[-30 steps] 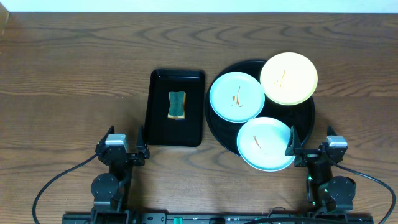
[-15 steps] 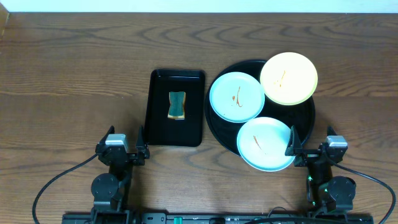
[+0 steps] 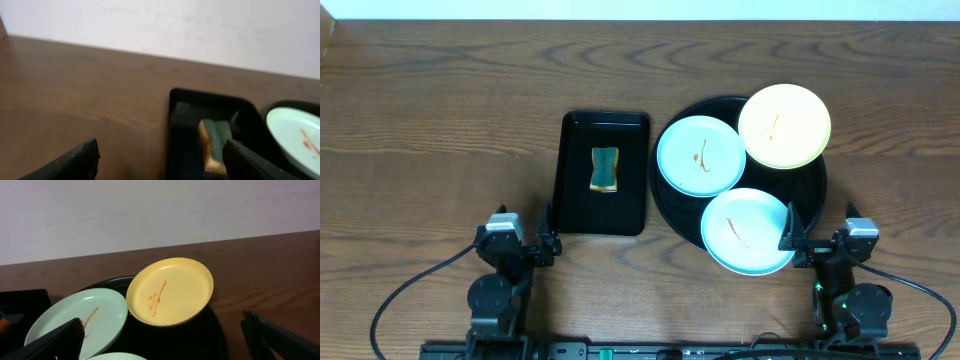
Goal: Clean dirty plates on tray and stack at the side
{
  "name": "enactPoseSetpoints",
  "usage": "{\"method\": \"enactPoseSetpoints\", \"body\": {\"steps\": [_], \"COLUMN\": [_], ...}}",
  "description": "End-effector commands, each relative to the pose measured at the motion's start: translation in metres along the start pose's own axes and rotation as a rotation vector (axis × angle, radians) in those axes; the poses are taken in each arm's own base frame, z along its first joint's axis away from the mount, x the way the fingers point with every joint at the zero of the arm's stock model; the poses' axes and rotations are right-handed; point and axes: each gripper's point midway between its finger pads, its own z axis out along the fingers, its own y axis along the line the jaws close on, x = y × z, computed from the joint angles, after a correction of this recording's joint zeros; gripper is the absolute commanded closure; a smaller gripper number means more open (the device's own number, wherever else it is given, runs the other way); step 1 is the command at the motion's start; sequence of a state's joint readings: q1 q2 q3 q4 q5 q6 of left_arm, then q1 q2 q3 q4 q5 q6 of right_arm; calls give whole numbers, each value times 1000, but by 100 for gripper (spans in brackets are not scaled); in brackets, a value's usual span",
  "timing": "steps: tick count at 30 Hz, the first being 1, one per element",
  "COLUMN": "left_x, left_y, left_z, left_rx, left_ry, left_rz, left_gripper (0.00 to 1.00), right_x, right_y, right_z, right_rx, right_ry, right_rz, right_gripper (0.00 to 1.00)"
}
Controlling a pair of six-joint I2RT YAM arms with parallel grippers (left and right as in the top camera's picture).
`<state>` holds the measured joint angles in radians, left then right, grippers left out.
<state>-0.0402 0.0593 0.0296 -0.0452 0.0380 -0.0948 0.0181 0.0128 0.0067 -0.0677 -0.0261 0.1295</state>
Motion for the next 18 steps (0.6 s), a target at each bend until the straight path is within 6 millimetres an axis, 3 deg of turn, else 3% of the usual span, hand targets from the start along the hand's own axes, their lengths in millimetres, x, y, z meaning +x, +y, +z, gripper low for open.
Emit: {"method": "enactPoseSetpoints", "body": {"steps": [1, 9, 18], "left_x": [1, -11, -25], "left_y": [6, 3, -1], "left_z": [1, 14, 44], "left_rx": [-39, -59, -80], "left_ry": [49, 170, 335], "left_rz": [-19, -15, -10], "left_gripper": [20, 20, 20], "right_x": [0, 0, 3], "right_y": [5, 1, -6], "right_z": [0, 0, 1], "right_rx": [-22, 2, 42], "right_ry": [0, -3, 10], "right_rz": [11, 11, 80], "right_gripper": [1, 1, 1]}}
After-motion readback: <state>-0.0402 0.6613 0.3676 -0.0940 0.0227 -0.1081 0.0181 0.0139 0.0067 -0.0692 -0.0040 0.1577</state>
